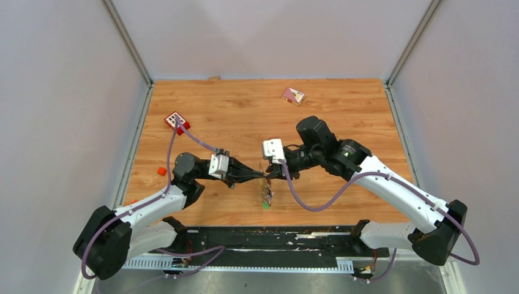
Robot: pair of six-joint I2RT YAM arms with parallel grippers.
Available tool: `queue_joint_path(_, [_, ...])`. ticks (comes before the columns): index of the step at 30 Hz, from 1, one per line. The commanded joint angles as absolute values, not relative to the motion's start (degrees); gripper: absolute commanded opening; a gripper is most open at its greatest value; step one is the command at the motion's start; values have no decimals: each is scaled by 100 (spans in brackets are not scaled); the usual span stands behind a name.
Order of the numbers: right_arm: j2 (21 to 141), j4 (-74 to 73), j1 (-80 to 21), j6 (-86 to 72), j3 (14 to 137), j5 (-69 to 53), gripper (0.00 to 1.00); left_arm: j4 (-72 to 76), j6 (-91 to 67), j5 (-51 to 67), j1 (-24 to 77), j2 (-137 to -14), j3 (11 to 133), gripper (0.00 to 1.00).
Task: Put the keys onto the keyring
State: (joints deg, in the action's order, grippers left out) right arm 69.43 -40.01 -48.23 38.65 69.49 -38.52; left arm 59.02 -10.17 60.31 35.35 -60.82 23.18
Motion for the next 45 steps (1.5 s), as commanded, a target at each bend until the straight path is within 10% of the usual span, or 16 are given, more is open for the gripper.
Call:
queue_joint_path(1, [6957,-3902,-4816,3885,6936,-4094,19,6198,-1019,5950,3526,-6021,2347,0])
queue_joint_path(14, [6826,-4215,-4883,4127,7167,-3642,0,5381,-647,5590,3519,-6004,2488,0])
queue_joint_path(26, [7545,-5225,-5252,4125,7958,-2220,0,3464,437,5224,3522,-6009,3065,41])
queue_joint_path(45, [7726,-5151,-5399,3980,8122,-2164,0,3769,132,5519,3598,-6113,2994,30])
